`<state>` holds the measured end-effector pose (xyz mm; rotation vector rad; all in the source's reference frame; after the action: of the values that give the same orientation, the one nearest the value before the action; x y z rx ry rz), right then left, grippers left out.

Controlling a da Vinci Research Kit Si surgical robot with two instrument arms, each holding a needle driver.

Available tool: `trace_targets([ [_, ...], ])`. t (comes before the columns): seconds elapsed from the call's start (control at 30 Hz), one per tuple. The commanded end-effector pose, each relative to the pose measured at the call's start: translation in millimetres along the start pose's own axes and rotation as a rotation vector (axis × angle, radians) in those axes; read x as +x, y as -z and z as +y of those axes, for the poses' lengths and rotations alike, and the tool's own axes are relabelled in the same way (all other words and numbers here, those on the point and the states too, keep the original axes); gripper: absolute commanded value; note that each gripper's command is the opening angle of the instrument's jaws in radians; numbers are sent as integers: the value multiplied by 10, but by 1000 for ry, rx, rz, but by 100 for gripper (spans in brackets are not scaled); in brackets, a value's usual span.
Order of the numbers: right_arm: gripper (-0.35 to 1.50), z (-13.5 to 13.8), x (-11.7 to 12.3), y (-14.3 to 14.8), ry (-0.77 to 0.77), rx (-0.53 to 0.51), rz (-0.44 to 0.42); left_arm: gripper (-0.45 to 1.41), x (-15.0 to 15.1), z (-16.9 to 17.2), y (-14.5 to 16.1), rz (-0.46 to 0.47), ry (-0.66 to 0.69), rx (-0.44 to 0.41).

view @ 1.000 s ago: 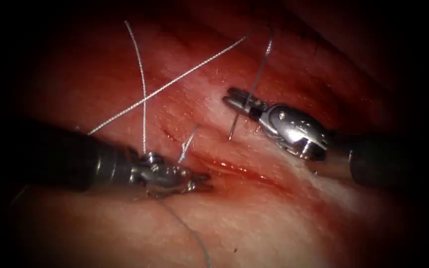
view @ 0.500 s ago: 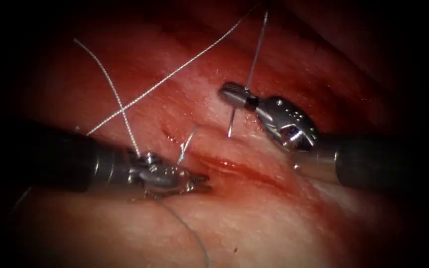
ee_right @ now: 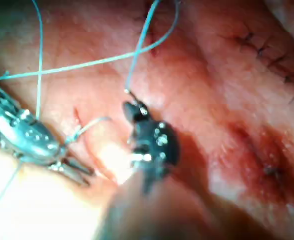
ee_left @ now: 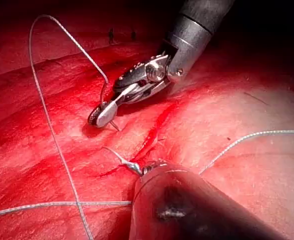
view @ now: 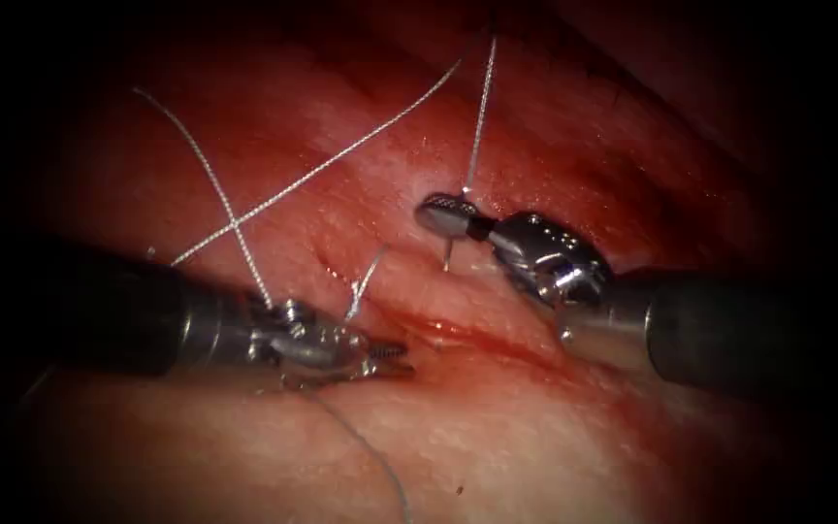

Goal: Wound Closure

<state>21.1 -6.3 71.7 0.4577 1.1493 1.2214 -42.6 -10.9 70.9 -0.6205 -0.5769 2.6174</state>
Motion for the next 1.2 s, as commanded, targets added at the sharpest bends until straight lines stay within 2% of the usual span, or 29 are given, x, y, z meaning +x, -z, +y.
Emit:
trace_targets([
  [0.03,-35,-3,-4,-3,2,4,-7,20,-1,4,-8,-1,0,-2],
  [0.4,-35,-10,-6,4,-72,2,-36,20,-1,3,-7,-1,0,-2],
  [0.6,-35,-13,-13,3,-253,111,-117,20,0,3,-6,-1,0,-4],
  [0.77,-35,-30,-26,5,-279,174,-181,20,0,3,-5,-1,0,-5],
  [0.87,-35,-33,-25,5,-262,161,-165,20,0,3,-5,-1,0,-5],
  [0.9,4,-34,-21,3,-230,135,-132,20,1,4,-5,-1,0,-5],
  [1.0,51,-27,-8,0,-183,111,-50,20,1,4,-4,-1,1,-5],
  [1.03,79,-24,-3,0,-169,103,-35,20,1,4,-4,-1,1,-5],
  [1.1,106,-12,10,0,-92,79,-9,20,2,4,-3,0,2,-6],
  [1.2,118,-4,19,2,-32,64,6,20,2,4,-3,0,2,-7],
])
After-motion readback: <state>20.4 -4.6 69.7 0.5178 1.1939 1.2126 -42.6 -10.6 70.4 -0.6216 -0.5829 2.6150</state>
